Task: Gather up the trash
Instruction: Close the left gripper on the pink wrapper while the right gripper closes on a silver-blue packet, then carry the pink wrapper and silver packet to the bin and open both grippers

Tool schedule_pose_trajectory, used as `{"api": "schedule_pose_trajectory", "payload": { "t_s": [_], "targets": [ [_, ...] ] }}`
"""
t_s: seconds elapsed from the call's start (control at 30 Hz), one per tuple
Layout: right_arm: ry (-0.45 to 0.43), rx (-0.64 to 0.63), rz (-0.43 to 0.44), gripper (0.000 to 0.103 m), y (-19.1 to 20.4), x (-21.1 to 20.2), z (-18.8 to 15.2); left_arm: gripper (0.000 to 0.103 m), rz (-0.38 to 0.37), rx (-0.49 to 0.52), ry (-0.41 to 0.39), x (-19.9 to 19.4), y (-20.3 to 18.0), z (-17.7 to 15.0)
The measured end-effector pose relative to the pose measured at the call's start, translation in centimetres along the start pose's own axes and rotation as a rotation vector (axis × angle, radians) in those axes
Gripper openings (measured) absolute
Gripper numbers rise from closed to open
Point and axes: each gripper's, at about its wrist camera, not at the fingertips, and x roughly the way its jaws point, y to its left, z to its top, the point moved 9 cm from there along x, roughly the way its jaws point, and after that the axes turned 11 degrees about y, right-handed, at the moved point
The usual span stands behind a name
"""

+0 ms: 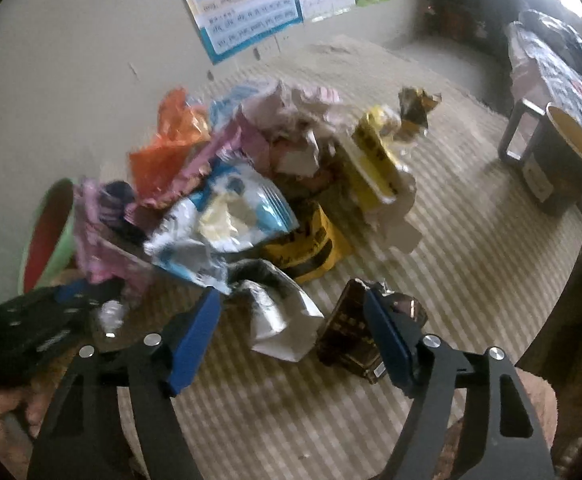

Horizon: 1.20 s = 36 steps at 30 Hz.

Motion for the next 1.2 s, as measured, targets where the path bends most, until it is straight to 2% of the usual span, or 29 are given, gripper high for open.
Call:
{"api": "schedule_pose_trajectory", "payload": {
  "t_s": [0.03, 0.1, 0.13, 0.17, 0.2, 0.23, 0.33, 0.57, 0.8, 0.87, 0.93, 0.97, 1.03, 1.07, 1.13, 1.2],
  "targets": [
    [0.013, 0.006, 0.005, 0.067, -0.1, 0.5, -0.1, 0.028, -0.002, 0.006, -0.01, -0.4, -0.1, 0.0],
    [0.036, 0.01, 0.024, 0.055, -0.1, 1.4, -0.1, 0.028, 0.001, 0.015, -0.03, -1.2, -0.6, -0.2],
    [0.05, 0.011, 0.029, 0.053, -0.2, 1.9, -0.1, 0.028, 0.0, 0.018, -0.038, -1.4, -0.8, -0.2],
    [0.039, 0.007, 0.015, 0.047, -0.2, 1.8, 0.0, 0.028, -0.003, 0.02, -0.045, -1.7, -0.8, -0.1],
    [0.037, 0.001, 0.012, 0.036, -0.1, 1.6, 0.1, 0.028, -0.004, 0.021, -0.047, -1.8, -1.1, -0.1],
    [0.03, -0.005, 0.026, 0.034, 0.2, 1.2, 0.2, 0.028, -0.007, 0.023, -0.051, -2.0, -1.3, -0.3],
    [0.033, -0.004, 0.06, 0.032, 0.7, 0.5, -0.3, 0.028, -0.024, 0.02, -0.062, -2.9, -1.2, -0.7],
    [-0.04, -0.004, 0.098, 0.032, 2.0, -4.4, -0.8, 0.028, -0.061, -0.011, -0.131, -5.6, 0.2, -0.2],
    [-0.144, -0.038, 0.113, 0.032, 4.3, -9.3, -0.9, 0.028, -0.17, -0.048, -0.182, -8.4, 0.2, 0.5],
    [-0.154, -0.034, 0.063, 0.032, 4.3, -9.5, -0.4, 0.028, -0.168, -0.045, -0.194, -8.6, 0.2, 0.7],
    [-0.144, -0.015, 0.123, 0.032, 4.7, -9.4, -0.1, 0.028, -0.164, -0.04, -0.212, -9.0, 0.3, 0.8],
    [-0.124, -0.023, 0.108, 0.033, 4.8, -9.0, 0.0, 0.028, -0.166, -0.042, -0.218, -9.1, 0.6, 0.9],
    [-0.09, -0.056, 0.006, 0.033, 4.6, -7.7, 0.3, 0.028, -0.183, -0.033, -0.188, -8.6, 0.8, 1.0],
    [-0.086, -0.048, 0.02, 0.033, 4.6, -7.6, 0.1, 0.028, -0.185, -0.043, -0.177, -8.3, 0.9, 1.0],
    [-0.082, -0.008, 0.122, 0.033, 4.8, -7.6, -0.2, 0.028, -0.194, -0.048, -0.184, -8.4, 1.0, 0.8],
    [-0.085, -0.025, 0.073, 0.033, 4.8, -7.6, -0.5, 0.028, -0.174, -0.042, -0.199, -8.7, 1.0, 0.9]
  ]
}}
